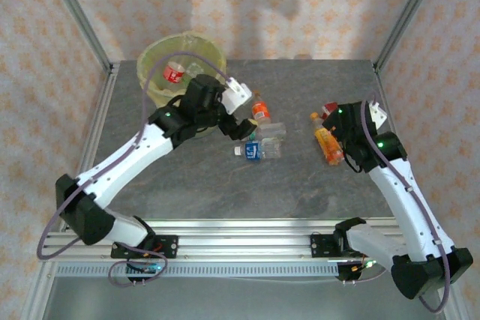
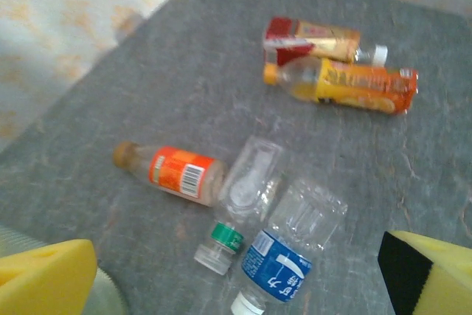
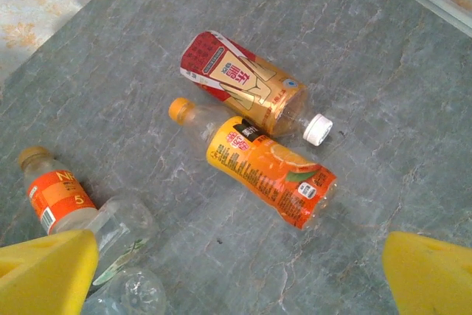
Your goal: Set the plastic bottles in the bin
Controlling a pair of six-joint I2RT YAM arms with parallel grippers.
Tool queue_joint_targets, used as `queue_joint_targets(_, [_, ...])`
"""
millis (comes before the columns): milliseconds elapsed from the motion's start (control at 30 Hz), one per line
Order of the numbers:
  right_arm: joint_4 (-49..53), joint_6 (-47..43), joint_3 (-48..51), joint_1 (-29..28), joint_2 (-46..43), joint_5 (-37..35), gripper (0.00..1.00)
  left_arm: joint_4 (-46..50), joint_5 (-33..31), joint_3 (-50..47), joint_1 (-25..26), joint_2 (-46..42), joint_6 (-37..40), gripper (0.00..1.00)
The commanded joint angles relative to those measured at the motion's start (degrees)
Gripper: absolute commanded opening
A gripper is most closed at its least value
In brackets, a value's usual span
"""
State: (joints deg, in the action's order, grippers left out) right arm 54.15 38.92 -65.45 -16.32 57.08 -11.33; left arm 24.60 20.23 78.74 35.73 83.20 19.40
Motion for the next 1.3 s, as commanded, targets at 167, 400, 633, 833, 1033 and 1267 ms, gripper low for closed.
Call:
queue_joint_targets(167, [0.8, -0.6, 0.8, 0.3, -0.9, 1.1, 0.99, 3.2, -2.0, 5.3, 4.2, 13.3, 7.4, 0.97])
queue_joint_targets(400, [1.0, -0.7, 0.4, 0.3, -1.3, 0.9, 0.99, 8.4, -10.8, 12.6, 8.7, 24.4, 6.6, 0.93])
queue_joint_targets(633, [1.1, -1.0, 0.0, 0.3, -1.2, 0.7, 0.99, 11.9, -14.6, 18.3, 10.2, 31.7, 2.8, 0.9])
queue_joint_targets(833, [0.3, -1.0, 0.2, 0.2, -0.9, 0.7, 0.99, 14.6, -9.7, 19.5, 10.8, 33.4, 3.0, 0.92])
queue_joint_targets(1033, [-0.5, -1.1, 0.5, 0.2, -0.7, 1.3, 0.99, 15.5, -10.5, 20.2, 11.0, 35.7, 3.5, 0.93])
queue_joint_targets(1267, [-0.7, -1.0, 0.9, 0.3, -0.7, 1.3, 0.99, 15.1, -10.6, 20.5, 11.0, 37.5, 2.9, 0.93])
